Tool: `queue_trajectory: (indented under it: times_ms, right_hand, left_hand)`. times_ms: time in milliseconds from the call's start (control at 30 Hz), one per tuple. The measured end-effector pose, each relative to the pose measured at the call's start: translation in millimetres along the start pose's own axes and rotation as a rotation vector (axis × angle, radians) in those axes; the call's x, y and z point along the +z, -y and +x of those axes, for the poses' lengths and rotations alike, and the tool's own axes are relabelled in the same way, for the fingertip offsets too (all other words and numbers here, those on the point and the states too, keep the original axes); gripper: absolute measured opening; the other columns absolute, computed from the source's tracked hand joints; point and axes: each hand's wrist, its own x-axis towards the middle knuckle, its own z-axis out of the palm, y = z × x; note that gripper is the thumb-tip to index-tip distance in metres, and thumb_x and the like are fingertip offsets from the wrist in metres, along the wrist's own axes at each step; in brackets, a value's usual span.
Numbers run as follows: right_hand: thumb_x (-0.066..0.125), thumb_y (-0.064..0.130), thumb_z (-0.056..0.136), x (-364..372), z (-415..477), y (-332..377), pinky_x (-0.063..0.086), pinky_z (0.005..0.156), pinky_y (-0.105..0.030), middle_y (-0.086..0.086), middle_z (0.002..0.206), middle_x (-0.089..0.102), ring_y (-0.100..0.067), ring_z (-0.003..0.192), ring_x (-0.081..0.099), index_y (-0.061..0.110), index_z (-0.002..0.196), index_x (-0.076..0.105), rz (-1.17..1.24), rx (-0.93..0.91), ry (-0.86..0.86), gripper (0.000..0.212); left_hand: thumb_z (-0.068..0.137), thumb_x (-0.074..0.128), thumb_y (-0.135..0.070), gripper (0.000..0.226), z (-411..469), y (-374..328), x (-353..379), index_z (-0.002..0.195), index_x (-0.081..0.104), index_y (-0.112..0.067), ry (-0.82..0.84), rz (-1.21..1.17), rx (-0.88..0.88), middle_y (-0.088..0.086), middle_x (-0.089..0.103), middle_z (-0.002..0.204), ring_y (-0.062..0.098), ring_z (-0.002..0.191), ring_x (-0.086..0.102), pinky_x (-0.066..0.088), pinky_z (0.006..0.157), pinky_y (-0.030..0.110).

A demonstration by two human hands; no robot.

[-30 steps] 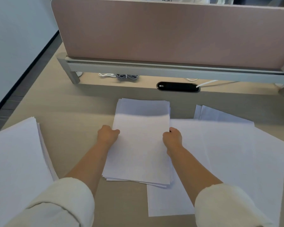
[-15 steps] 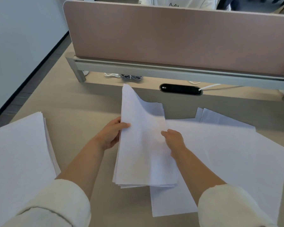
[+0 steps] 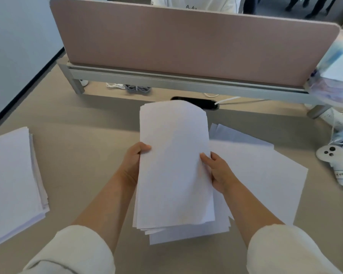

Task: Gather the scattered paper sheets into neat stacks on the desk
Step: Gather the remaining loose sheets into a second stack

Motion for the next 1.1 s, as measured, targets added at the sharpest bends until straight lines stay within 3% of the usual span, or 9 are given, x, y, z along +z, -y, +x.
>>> queue_trajectory:
  times_ms: [133,300,400,533,700,800,900,967,1100]
  right_hand:
    - [0.059,0.017,0.092,-23,-10,4,0.055,0.077,-0.033,-0.006,0.106,0.069,-0.022,0.092,0.067,0.015,0.106,0.063,-0.139,-0.024,-0.071,0.014]
    - [0.059,0.014,0.092,-39,-11,2,0.055,0.076,-0.033,-0.007,0.106,0.069,-0.026,0.095,0.067,0.01,0.113,0.062,-0.185,0.064,0.006,0.021]
    - [0.061,0.01,0.087,-43,-3,-11,0.052,0.071,-0.033,-0.011,0.095,0.067,-0.027,0.084,0.063,0.005,0.1,0.065,-0.501,0.068,-0.093,0.015]
    - [0.058,0.013,0.083,-34,-3,-20,0.038,0.054,-0.027,-0.005,0.069,0.053,-0.024,0.065,0.05,0.01,0.066,0.051,-0.82,0.029,-0.201,0.018]
    - [0.054,0.018,0.076,-21,3,-22,0.034,0.058,-0.025,-0.009,0.09,0.046,-0.026,0.073,0.043,0.021,0.061,0.037,-0.848,0.065,-0.304,0.023]
    - [0.053,0.011,0.077,-17,4,-18,0.027,0.045,-0.024,-0.009,0.083,0.044,-0.02,0.053,0.038,0.018,0.054,0.034,-0.782,0.053,-0.287,0.03]
    - [0.053,0.006,0.077,-19,3,-15,0.03,0.044,-0.023,-0.006,0.068,0.049,-0.021,0.053,0.043,0.014,0.055,0.041,-0.764,0.052,-0.273,0.027]
    - [0.053,0.004,0.077,-20,3,-14,0.033,0.048,-0.023,-0.004,0.061,0.047,-0.022,0.055,0.044,0.012,0.056,0.042,-0.728,0.059,-0.265,0.025]
    - [0.055,0.005,0.079,-21,4,-12,0.04,0.065,-0.028,-0.009,0.079,0.054,-0.024,0.071,0.05,0.009,0.08,0.054,-0.626,0.078,-0.239,0.004]
  left_hand:
    - [0.09,0.034,-0.022,0.032,-7,27,-2,0.091,0.062,-0.007,-0.045,0.079,-0.06,0.009,0.068,0.067,0.024,0.054,0.065,0.052,0.056,0.026]
    - [0.09,0.045,-0.025,0.026,-7,41,-16,0.093,0.066,-0.01,-0.162,0.121,-0.011,0.011,0.069,0.083,0.025,0.067,0.066,0.049,0.07,0.035]
    - [0.091,0.052,-0.02,0.015,0,57,-34,0.08,0.058,-0.011,-0.364,0.55,-0.031,0.012,0.06,0.08,0.026,0.071,0.055,0.042,0.063,0.03]
    - [0.085,0.055,-0.028,0.034,-1,74,-50,0.061,0.031,-0.023,-0.601,1.056,-0.017,-0.006,0.033,0.063,0.014,0.058,0.033,0.03,0.06,0.029]
    - [0.086,0.051,-0.016,0.025,1,85,-48,0.063,0.045,-0.008,-0.616,0.932,-0.07,0.009,0.045,0.062,0.025,0.065,0.046,0.036,0.063,0.031]
    - [0.087,0.048,-0.01,0.029,1,87,-43,0.058,0.044,-0.008,-0.612,0.885,-0.096,0.01,0.043,0.058,0.028,0.066,0.048,0.039,0.064,0.032]
    - [0.087,0.047,-0.008,0.031,3,87,-42,0.056,0.042,-0.008,-0.613,0.892,-0.103,0.01,0.041,0.055,0.029,0.063,0.047,0.038,0.062,0.03]
    - [0.089,0.047,-0.009,0.032,2,86,-40,0.058,0.041,-0.007,-0.605,0.895,-0.118,0.011,0.041,0.055,0.028,0.055,0.044,0.035,0.054,0.029]
    - [0.089,0.049,-0.011,0.034,3,86,-37,0.057,0.038,-0.009,-0.601,0.867,-0.139,0.008,0.035,0.054,0.023,0.045,0.035,0.027,0.046,0.025]
